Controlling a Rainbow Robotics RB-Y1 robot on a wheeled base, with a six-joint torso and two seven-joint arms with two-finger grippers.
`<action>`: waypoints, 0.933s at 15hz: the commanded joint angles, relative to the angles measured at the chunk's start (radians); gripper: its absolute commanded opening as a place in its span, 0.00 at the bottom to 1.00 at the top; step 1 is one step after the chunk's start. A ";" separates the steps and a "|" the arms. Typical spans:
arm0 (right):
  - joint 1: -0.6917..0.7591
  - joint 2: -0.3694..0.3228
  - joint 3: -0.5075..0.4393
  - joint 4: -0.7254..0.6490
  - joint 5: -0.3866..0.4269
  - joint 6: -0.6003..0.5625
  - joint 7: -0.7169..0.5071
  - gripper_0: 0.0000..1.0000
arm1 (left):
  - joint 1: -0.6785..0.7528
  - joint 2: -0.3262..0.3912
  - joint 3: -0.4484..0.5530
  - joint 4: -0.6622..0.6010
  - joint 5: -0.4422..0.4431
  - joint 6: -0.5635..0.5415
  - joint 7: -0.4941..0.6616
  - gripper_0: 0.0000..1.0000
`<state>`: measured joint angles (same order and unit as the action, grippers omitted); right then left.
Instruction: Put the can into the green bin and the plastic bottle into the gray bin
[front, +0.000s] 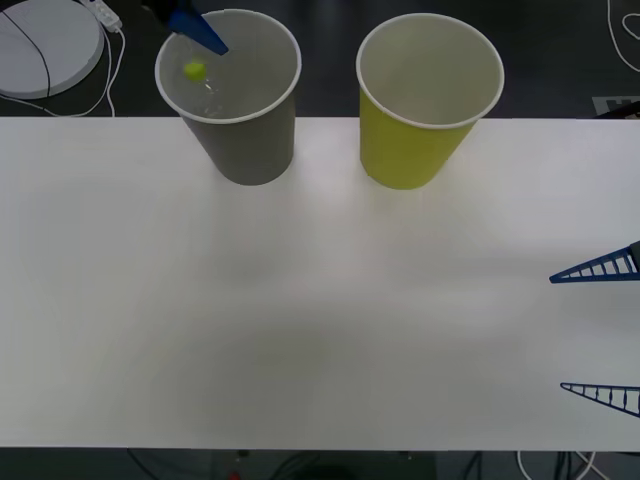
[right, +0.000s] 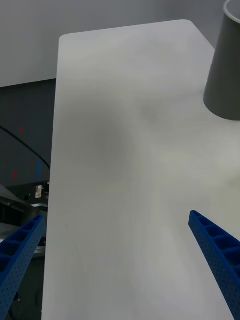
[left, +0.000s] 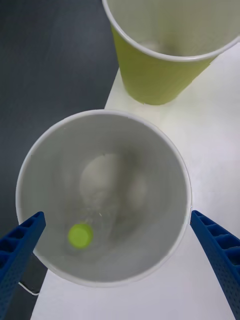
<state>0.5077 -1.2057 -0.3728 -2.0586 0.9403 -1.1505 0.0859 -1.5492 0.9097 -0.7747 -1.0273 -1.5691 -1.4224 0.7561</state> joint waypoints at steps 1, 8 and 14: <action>0.000 0.000 0.000 0.000 0.000 0.000 0.000 1.00 | 0.066 0.090 0.000 -0.094 0.052 0.028 -0.004 1.00; 0.000 0.000 0.000 0.000 0.000 0.000 0.000 1.00 | 0.227 0.294 0.002 -0.232 0.277 0.108 -0.070 1.00; 0.000 0.000 0.000 0.000 0.000 0.000 0.000 1.00 | 0.359 0.417 0.002 -0.235 0.492 0.108 -0.277 1.00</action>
<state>0.5077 -1.2057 -0.3727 -2.0586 0.9403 -1.1505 0.0859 -1.2051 1.3163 -0.7733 -1.2625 -1.0986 -1.3145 0.5024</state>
